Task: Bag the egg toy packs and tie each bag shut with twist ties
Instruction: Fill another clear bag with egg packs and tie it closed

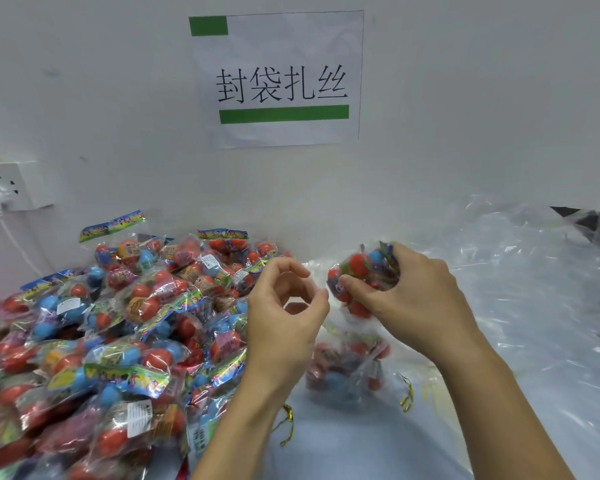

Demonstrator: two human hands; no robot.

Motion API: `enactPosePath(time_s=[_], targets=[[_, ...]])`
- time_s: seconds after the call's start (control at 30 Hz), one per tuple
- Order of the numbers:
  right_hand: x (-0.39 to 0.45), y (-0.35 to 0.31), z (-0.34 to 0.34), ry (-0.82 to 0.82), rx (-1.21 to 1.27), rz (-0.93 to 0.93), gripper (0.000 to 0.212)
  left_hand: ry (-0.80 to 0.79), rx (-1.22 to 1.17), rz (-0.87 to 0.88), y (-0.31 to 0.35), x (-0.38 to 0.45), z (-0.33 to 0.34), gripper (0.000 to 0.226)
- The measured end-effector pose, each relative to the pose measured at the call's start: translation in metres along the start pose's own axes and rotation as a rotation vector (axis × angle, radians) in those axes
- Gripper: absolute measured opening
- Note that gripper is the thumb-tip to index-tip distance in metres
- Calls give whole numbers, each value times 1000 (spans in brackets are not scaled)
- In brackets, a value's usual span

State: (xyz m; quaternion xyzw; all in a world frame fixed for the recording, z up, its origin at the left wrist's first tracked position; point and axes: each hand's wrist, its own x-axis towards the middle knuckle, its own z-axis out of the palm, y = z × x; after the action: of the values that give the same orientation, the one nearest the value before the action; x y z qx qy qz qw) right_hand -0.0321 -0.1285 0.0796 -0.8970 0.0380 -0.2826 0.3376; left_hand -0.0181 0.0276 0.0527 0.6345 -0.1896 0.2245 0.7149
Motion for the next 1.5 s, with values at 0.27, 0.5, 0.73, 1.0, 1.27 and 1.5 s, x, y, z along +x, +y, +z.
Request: enactPosePath(time_s=[0.27, 0.5, 0.73, 1.0, 1.27, 1.5], targets=[[-3, -5, 8, -117, -61, 3, 44, -116, 116, 139, 3, -4, -4, 24], [-1, -4, 10, -65, 31, -3, 47, -118, 461, -4, -6, 6, -25, 32], [-2, -13, 17, 39, 322, -51, 40, -272, 454, -5, -12, 3, -21, 72], [-4, -9, 7, -318, 327, -46, 26, -390, 382, 78, -4, 3, -23, 75], [-5, -5, -7, -609, 162, -94, 31, -541, 91, -40, 14, 1, -24, 46], [-11, -16, -2, -668, 190, -171, 17, -359, 28, -57, 9, 2, -17, 20]])
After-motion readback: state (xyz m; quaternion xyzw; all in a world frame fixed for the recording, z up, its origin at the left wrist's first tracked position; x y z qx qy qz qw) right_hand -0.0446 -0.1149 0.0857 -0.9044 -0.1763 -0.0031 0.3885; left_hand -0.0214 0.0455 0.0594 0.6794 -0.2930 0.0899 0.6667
